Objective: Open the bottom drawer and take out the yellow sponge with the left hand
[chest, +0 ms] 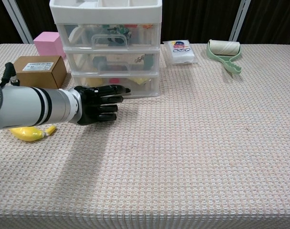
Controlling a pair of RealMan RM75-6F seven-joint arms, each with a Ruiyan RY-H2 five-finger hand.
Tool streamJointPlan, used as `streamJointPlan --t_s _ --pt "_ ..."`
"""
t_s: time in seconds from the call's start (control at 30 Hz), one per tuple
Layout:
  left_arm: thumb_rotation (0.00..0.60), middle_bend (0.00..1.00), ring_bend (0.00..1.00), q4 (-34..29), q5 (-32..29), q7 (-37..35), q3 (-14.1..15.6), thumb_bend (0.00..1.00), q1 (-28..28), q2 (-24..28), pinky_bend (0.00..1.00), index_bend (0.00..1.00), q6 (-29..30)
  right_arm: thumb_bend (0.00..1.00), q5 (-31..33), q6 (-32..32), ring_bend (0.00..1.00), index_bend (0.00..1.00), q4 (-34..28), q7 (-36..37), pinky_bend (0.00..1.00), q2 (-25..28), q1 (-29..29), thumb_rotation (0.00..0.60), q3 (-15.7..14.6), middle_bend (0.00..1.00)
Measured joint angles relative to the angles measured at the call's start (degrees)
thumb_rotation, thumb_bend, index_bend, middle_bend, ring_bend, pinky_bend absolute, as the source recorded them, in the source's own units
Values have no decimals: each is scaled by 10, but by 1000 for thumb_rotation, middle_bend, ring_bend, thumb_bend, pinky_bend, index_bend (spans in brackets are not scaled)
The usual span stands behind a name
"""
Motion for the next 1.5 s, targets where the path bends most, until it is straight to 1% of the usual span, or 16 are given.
streamJointPlan --t_s 0.4,0.47,0.5,0.63,0.77,0.87,1.0,1.07,1.17,1.27,1.37,1.4,1.5 --pt "600 883 992 -30 -7 -19 21 488 11 21 1000 427 -29 121 -3 1 0 0 0 -2 0 -1 0 600 -1 0" --pt "600 883 992 -37 -6 -21 22 487 13 24 1000 412 -31 121 -3 2 0 0 0 -2 0 -1 -1 600 -1 0" --pt "600 883 991 -42 -3 -21 23 486 14 27 1000 388 -31 122 -3 2 0 0 0 -2 0 -1 -1 600 -1 0" --pt "600 879 988 -64 16 -20 28 484 20 38 1000 191 -30 119 -3 2 0 0 0 -1 0 0 0 600 -1 0" --pt "600 874 984 -80 44 -7 41 483 23 47 1000 124 -17 119 -5 2 0 0 1 1 0 0 0 600 0 0" --pt "600 862 977 -91 70 14 55 484 23 51 1000 118 9 120 -4 2 0 0 3 3 0 -1 0 600 0 0" --pt "600 849 972 -106 109 61 86 484 18 63 1000 113 29 122 -4 0 0 0 5 5 0 -1 1 600 0 0" --pt "600 847 972 -112 129 84 98 483 16 71 1000 143 34 120 -3 1 0 0 6 7 0 -1 1 600 0 0" --pt "600 844 972 -128 179 124 119 478 15 86 1000 189 52 120 -2 -1 0 0 6 7 0 0 0 600 0 0" --pt "600 843 971 -152 241 168 141 466 17 106 1000 216 86 118 -3 -1 0 0 5 6 0 0 1 600 0 0" --pt "600 843 971 -171 303 226 161 439 19 121 1000 217 138 122 -5 0 0 0 4 6 0 0 1 600 0 0" --pt "600 843 972 -174 325 251 167 429 19 124 1000 217 159 120 -5 0 0 0 4 6 0 0 1 600 0 0" --pt "600 843 973 -167 365 312 179 411 18 121 1000 218 215 122 -5 0 0 0 5 6 0 -1 1 600 0 0"
